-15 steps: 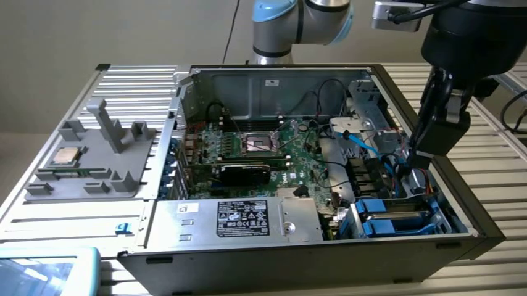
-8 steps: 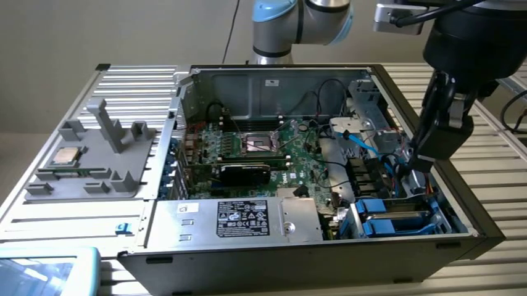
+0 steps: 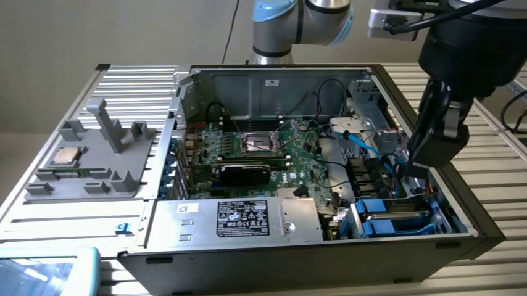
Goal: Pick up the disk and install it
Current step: 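Insert the first disk wire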
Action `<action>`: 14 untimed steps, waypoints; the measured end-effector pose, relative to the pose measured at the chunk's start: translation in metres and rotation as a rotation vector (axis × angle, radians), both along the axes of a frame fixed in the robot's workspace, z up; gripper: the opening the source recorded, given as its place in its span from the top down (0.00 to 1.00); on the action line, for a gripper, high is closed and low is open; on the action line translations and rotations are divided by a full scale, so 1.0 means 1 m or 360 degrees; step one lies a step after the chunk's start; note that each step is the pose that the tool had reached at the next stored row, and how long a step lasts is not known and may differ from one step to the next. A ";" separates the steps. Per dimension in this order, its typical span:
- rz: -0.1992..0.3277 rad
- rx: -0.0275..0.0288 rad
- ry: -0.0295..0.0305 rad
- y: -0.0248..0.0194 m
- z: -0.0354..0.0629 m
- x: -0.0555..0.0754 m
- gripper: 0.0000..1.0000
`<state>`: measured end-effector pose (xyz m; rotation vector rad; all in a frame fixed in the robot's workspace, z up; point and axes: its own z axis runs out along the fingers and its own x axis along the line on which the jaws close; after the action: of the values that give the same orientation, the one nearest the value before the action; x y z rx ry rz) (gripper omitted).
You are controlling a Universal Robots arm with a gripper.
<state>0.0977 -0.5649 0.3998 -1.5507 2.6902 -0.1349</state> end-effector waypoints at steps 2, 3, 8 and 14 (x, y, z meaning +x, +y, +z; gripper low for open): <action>0.0017 0.00059 -0.00003 -0.0019 -0.0012 -0.001 0.50; 0.0034 0.00083 -0.00003 -0.0020 -0.0018 -0.002 0.50; 0.0176 0.00118 0.00001 -0.0020 -0.0035 -0.002 0.50; 0.0349 0.00119 0.00008 -0.0020 -0.0057 -0.002 0.50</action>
<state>0.0955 -0.5669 0.3941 -1.8281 2.4953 -0.1176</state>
